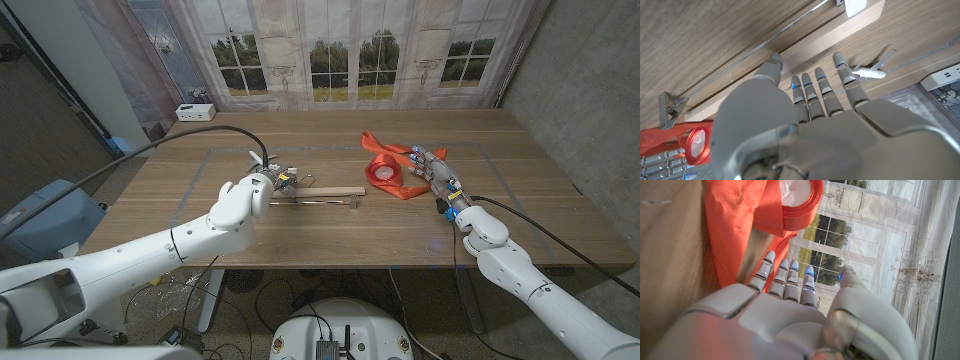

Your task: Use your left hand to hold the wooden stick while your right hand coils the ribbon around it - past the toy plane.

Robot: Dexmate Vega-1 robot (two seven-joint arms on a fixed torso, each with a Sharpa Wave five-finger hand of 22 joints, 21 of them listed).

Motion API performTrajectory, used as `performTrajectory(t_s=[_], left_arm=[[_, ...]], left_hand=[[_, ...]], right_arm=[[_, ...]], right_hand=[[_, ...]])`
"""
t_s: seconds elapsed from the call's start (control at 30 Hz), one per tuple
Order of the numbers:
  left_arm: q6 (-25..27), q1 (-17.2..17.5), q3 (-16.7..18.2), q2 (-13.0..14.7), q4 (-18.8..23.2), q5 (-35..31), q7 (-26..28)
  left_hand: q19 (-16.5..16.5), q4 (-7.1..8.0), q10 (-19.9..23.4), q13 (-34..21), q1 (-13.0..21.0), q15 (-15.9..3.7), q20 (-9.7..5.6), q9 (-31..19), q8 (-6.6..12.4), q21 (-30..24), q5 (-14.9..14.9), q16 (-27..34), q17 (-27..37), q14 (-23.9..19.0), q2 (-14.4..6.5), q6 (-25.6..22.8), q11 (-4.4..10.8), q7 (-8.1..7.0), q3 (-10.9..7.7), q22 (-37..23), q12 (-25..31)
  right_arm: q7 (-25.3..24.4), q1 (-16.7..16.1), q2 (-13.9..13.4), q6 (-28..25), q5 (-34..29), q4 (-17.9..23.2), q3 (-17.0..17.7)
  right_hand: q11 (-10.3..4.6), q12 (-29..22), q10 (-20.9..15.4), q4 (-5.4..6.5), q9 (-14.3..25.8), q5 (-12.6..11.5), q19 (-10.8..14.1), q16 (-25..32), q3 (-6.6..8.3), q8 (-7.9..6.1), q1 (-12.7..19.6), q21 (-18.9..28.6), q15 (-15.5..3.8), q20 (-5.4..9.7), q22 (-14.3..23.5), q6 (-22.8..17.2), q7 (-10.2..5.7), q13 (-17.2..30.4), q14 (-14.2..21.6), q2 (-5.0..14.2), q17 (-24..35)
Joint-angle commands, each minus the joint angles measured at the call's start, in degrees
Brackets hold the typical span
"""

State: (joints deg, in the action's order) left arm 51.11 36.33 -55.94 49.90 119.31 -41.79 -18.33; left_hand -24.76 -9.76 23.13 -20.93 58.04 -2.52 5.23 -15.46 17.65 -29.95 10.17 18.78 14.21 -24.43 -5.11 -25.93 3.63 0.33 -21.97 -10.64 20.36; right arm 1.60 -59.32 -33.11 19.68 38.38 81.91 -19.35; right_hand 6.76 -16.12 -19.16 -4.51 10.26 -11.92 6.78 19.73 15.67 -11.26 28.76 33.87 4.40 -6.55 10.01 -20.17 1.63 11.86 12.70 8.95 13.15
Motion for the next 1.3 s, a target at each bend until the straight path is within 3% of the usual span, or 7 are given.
performTrajectory(t_s=[0.03,0.47,0.67,0.87,1.0,1.1,1.3], left_arm=[[-6.1,4.9,4.7,-0.7,-2.0,1.5,4.8],[-9.2,7.6,6.8,-1.1,-4.2,1.6,6.8],[-10.1,7.9,7.0,-1.6,-5.4,1.7,6.9],[-11.0,8.1,7.1,-2.0,-6.9,1.7,7.3],[-12.3,8.7,7.2,-2.4,-8.1,1.3,9.5],[-12.7,9.2,7.4,-2.8,-9.0,1.0,11.1],[-14.1,10.2,8.2,-3.4,-10.3,1.3,14.5]], left_hand=[[-1.6,0.06,0.8,-1.0,1.3,-3.04,-0.68,-0.7,0.76,-0.6,0.4,1.0,0.7,-0.9,0.0,-0.9,-0.05,-0.07,0.53,0.1,0.6],[-3.0,0.31,2.3,-2.8,3.1,-4.13,-2.46,-1.8,2.26,-0.9,0.3,3.3,2.5,-2.6,-0.6,-2.5,0.41,-0.35,1.78,0.1,1.6],[-5.0,-0.68,4.0,-4.5,8.3,-5.43,-4.65,-2.6,3.15,-1.7,0.4,5.3,3.9,-4.6,-2.5,-3.4,0.37,-0.77,0.67,0.0,2.8],[-7.9,-0.81,6.2,-6.0,13.2,-6.71,-6.82,-2.4,3.31,-3.3,0.2,7.3,4.9,-8.9,-3.0,-4.7,1.13,-1.38,-0.55,-0.1,4.1],[-9.6,0.32,12.8,-7.1,14.3,-7.1,-8.12,-2.0,5.69,-4.9,0.0,9.4,6.0,-14.3,-4.4,-12.0,1.99,-1.03,-1.24,-0.3,6.9],[-11.5,0.09,17.4,-8.5,16.8,-8.64,-8.4,-1.6,7.32,-7.3,0.0,12.1,8.6,-18.8,-5.3,-17.6,1.86,-0.48,-1.89,-0.6,9.1],[-13.2,0.22,19.5,-9.9,18.9,-8.56,-9.61,-1.4,8.51,-10.0,-0.1,13.5,10.6,-22.3,-5.2,-21.2,1.61,-0.67,-2.42,-1.1,10.5]], right_arm=[[-0.4,0.2,-0.1,-0.9,-0.2,0.2,-0.2],[-1.6,-0.2,-0.3,-1.5,-0.6,1.1,-0.2],[-2.1,-0.4,-0.5,-1.6,-0.8,1.5,-0.1],[-2.7,-1.0,-0.4,-1.7,-0.7,2.0,0.1],[-3.1,-1.4,-0.6,-1.7,-0.8,2.5,0.2],[-3.6,-1.7,-0.8,-1.8,-1.0,2.9,0.4],[-4.5,-2.4,-1.2,-2.2,-1.4,4.0,0.5]], right_hand=[[-0.06,0.2,-0.4,0.05,0.3,-0.3,0.7,0.5,0.45,-0.18,-0.4,-0.4,-0.25,-0.06,0.1,-0.4,0.02,0.2,0.7,0.07,0.2],[0.18,0.3,-0.8,0.12,0.3,-0.2,1.0,0.7,0.47,-0.19,-0.8,-0.6,-0.13,-0.22,0.1,-0.6,0.05,0.2,1.2,0.06,0.3],[0.3,0.3,-1.1,0.2,0.3,-0.2,1.2,0.9,0.41,-0.2,-1.0,-0.6,0.03,-0.39,0.1,-0.8,0.09,0.2,1.5,-0.04,0.4],[0.27,0.3,-1.2,0.42,0.3,-0.1,1.4,0.9,0.44,-0.16,-1.4,-0.7,-0.1,-0.36,0.1,-0.8,0.11,0.2,1.6,0.16,0.5],[0.29,0.4,-1.2,0.56,0.3,-0.1,1.5,0.9,0.47,-0.15,-1.6,-0.8,-0.14,-0.36,0.1,-0.9,0.14,0.2,1.6,0.25,0.5],[0.33,0.4,-1.3,0.6,0.3,-0.1,1.6,0.9,0.5,-0.14,-1.7,-0.8,-0.13,-0.4,0.1,-0.9,0.12,0.2,1.7,0.26,0.5],[0.23,0.5,-1.3,0.6,0.3,-0.1,1.7,0.9,0.6,-0.11,-1.8,-0.9,-0.01,-0.41,0.1,-0.9,0.15,0.2,1.8,0.22,0.5]])
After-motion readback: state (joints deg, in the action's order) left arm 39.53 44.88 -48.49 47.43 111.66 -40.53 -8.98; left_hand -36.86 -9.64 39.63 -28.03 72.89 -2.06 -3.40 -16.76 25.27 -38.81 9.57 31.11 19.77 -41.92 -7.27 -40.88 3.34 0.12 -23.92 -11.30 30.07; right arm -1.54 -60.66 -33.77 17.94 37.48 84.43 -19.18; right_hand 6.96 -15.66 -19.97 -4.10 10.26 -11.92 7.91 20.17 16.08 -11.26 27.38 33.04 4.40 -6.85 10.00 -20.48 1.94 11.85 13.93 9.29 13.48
